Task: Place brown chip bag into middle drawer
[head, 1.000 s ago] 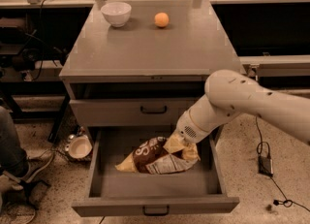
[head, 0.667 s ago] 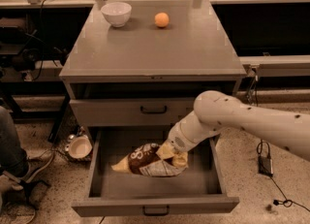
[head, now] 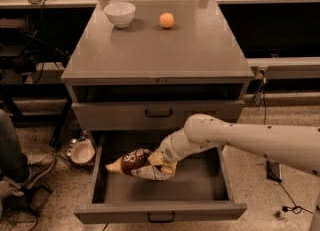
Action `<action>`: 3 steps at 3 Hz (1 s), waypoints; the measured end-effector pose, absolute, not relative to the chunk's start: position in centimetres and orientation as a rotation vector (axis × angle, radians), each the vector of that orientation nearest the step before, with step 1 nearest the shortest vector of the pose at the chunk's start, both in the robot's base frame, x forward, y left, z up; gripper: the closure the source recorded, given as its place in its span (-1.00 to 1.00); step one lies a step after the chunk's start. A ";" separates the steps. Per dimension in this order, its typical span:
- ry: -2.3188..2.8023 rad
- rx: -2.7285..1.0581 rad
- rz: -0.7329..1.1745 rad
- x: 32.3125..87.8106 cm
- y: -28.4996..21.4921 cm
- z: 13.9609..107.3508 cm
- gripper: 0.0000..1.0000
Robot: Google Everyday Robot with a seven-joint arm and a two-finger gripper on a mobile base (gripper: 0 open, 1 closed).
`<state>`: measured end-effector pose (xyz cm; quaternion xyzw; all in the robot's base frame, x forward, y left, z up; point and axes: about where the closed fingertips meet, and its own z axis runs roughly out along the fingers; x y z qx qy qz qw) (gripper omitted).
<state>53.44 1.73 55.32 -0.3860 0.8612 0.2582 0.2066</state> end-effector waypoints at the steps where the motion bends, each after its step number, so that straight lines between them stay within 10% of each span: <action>1: 2.372 -1.053 0.722 54.4 2.4 54.6 -0.43; 2: 2.372 -1.033 0.689 54.3 1.0 54.5 -0.99; 3: 2.401 -1.009 0.623 53.0 -3.0 55.8 -1.00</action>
Offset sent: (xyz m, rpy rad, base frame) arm 0.0172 -0.0061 -0.0058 0.0153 -0.0729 -0.0484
